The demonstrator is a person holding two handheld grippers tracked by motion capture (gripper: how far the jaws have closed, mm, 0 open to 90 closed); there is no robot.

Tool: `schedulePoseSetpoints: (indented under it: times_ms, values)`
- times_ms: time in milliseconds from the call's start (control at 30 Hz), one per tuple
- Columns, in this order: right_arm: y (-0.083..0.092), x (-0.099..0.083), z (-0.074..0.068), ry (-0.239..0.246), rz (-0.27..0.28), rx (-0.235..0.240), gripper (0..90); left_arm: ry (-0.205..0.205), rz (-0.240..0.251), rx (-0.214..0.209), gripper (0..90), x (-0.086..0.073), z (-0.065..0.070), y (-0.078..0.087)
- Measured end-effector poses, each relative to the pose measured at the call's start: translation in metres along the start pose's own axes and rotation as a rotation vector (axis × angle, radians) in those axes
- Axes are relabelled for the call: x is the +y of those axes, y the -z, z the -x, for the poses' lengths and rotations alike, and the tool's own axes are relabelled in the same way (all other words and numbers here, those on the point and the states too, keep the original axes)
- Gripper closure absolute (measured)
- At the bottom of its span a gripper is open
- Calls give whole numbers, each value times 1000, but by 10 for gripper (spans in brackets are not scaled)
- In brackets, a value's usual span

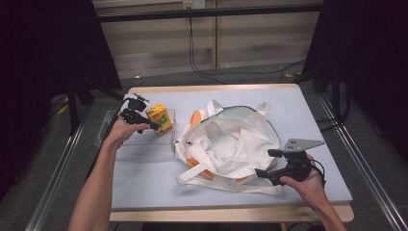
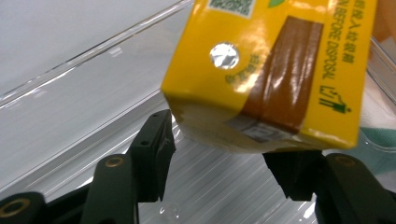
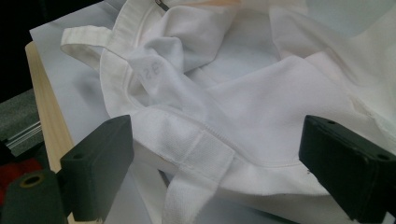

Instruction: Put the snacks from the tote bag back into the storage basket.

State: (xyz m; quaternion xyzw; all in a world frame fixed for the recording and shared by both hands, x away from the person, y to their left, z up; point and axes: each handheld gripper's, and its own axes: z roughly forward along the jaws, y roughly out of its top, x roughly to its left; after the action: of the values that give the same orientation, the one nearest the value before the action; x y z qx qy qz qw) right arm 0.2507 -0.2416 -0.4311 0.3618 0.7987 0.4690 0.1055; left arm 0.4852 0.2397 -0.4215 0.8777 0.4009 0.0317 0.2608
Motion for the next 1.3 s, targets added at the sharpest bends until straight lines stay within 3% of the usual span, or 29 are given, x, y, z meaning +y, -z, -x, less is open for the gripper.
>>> schedulePoseSetpoints:
  times_ms: [33,100,200,400,433,600,633,733,800,867,933,1000,1033,1100,1200,1233,1267,1300]
  values:
    - [0,0,0,0,-1,0,100,-1,3,-6,405,0,0,1]
    - [-1,0,0,1,-6,2,100,-12,9,-9,486,1,2,1]
    - [-1,0,-1,1,-7,3,100,-28,1,-9,497,1,2,0]
    - [-1,0,0,1,-8,5,100,-25,-3,-21,494,1,-1,-1]
    - [-1,0,0,3,-8,5,100,1,17,-20,494,1,0,-3]
    - [-1,0,0,1,-8,7,100,-116,-7,-6,501,3,2,-6]
    - [-2,0,0,1,-9,7,100,-115,-4,-10,502,3,2,-6]
    - [-3,-1,0,2,-13,11,100,-177,-7,-7,505,3,0,-7]
    - [-4,0,0,2,-14,12,100,-185,31,-9,507,2,3,-9]
    - [-5,-1,0,3,-16,13,100,-254,15,-16,508,4,0,-9]
    - [-6,-1,0,4,-18,14,100,-250,71,-39,508,3,5,-11]
    - [-6,-1,0,3,-19,14,100,-281,42,-31,508,6,4,-13]
    - [-6,-1,0,1,-19,13,100,-245,69,-34,508,6,7,-16]
    - [-6,-1,0,1,-19,13,100,-276,46,-34,507,8,5,-15]
    - [-6,-1,0,4,-20,17,100,-247,33,-14,495,9,6,-16]
    - [-6,-1,-1,6,-20,17,100,-260,4,-10,489,10,5,-15]
    - [-6,-1,-1,6,-21,18,100,-222,19,-12,483,10,6,-17]
    - [-6,-1,-2,8,-21,17,100,-215,15,-11,477,10,6,-16]
